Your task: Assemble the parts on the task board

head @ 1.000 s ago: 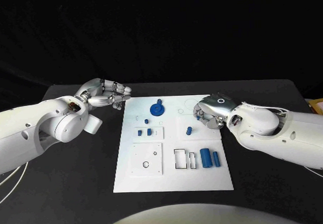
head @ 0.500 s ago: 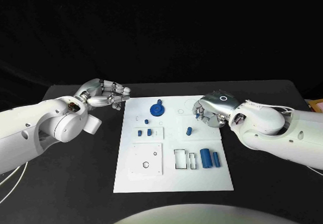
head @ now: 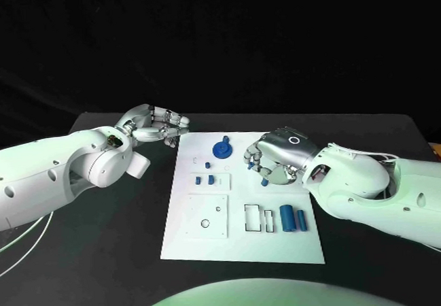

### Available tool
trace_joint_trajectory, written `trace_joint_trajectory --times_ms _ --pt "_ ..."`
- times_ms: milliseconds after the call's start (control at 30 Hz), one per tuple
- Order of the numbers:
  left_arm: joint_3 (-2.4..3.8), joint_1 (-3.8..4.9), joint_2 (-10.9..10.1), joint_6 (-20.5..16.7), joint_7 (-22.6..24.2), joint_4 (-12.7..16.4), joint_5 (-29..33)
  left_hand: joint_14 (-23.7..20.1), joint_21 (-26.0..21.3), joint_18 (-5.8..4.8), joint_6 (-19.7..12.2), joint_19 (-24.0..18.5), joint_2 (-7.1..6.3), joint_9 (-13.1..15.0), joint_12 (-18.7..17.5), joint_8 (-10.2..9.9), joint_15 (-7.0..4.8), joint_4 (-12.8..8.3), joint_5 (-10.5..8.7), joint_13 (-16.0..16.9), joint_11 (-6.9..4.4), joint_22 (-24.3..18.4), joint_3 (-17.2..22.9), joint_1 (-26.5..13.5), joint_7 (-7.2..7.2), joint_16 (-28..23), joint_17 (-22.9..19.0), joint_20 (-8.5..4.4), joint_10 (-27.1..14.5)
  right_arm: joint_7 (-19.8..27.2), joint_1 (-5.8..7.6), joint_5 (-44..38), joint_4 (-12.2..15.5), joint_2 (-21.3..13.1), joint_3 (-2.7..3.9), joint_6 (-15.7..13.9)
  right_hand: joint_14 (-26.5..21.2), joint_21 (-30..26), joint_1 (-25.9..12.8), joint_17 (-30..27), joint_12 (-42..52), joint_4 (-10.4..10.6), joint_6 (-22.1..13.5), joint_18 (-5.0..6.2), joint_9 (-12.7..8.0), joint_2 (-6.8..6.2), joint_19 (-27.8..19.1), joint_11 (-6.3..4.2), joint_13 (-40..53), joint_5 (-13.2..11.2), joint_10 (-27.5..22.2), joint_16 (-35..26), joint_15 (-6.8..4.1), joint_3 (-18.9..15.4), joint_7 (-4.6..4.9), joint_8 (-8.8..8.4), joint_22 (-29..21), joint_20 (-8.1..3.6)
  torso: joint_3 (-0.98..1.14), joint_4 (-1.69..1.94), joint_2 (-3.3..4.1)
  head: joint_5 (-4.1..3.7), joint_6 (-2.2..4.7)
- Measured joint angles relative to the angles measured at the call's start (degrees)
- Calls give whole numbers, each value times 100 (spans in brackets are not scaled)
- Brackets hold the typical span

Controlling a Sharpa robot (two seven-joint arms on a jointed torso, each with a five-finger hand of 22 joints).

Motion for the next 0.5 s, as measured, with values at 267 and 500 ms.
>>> trace_joint_trajectory --times_ms 267,500 --pt "-1 0 157 -2 12 -69 89 -20 0 0 31 0 32 -5 27 0 21 -32 0 0 21 0 79 32 31 0 -24 0 -21 45 -136 12 17 534 -6 -2 0 0 0 -5 0 0 8 0 -2 -1 0 0 0 -10 -1 0 0 -1 11 -12 -1 0 -32 26 -43 279 -63" --pt "-1 0 271 -12 21 -123 152 -20 0 0 31 0 32 -7 26 0 20 -16 0 1 21 0 94 32 31 0 -31 0 -21 93 -344 30 -104 875 -36 3 0 0 -15 -11 -1 -2 2 0 2 -16 0 1 5 -11 -1 0 0 2 18 -23 -1 0 -54 35 -63 453 -116"
